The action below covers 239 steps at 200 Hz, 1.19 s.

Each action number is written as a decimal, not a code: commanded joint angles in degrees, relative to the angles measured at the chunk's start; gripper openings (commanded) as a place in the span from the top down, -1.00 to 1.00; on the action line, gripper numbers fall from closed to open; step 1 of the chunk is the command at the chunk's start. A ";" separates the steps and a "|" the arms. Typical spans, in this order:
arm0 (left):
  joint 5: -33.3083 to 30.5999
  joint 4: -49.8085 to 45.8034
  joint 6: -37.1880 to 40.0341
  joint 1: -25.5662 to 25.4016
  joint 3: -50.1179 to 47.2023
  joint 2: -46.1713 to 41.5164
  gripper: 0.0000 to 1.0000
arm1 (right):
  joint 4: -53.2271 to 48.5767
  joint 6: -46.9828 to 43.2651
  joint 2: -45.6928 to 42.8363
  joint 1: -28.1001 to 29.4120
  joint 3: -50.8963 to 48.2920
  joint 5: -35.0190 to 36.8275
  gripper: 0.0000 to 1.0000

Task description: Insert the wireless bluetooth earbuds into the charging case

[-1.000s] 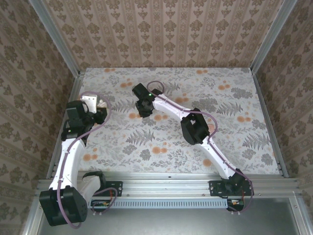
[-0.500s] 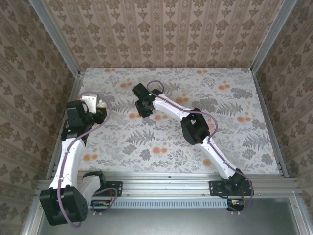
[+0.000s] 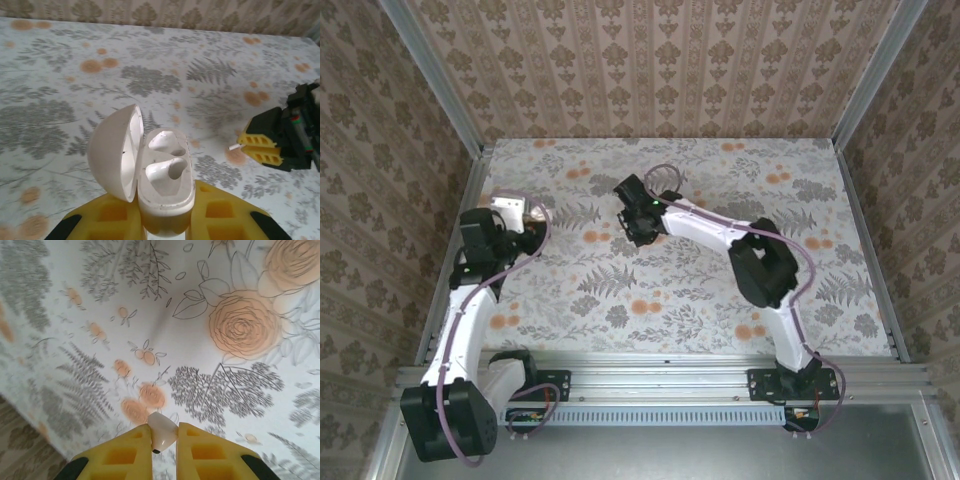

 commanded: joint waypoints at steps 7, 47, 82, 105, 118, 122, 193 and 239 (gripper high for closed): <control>6.90 7.40 -1.07 -5.03 -2.46 1.31 0.88 | 7.05 -3.94 -10.67 -0.88 -10.81 5.47 0.66; 8.73 11.05 3.34 -15.26 -1.76 6.74 0.88 | 10.84 -12.65 -23.51 -2.83 -23.14 7.99 0.64; 10.65 14.70 7.43 -21.94 -1.09 12.68 0.88 | 12.03 -20.81 -31.76 -5.08 -28.67 7.80 0.63; 13.03 18.95 8.27 -24.70 0.04 18.10 0.88 | 14.27 -27.27 -36.25 -6.47 -31.81 7.25 0.62; 14.81 20.20 8.75 -25.97 1.16 21.11 0.88 | 16.02 -30.60 -38.39 -7.10 -33.64 6.79 0.61; 15.37 20.20 9.02 -26.21 1.67 21.81 0.88 | 16.36 -31.37 -38.92 -7.24 -34.16 6.69 0.61; 20.53 23.08 10.99 -29.03 5.58 26.28 0.88 | 29.49 -43.72 -44.78 -8.54 -41.72 -0.41 0.61; 21.64 22.33 12.05 -29.02 6.13 26.67 0.88 | 38.54 -52.73 -45.01 -8.63 -44.19 -9.10 0.61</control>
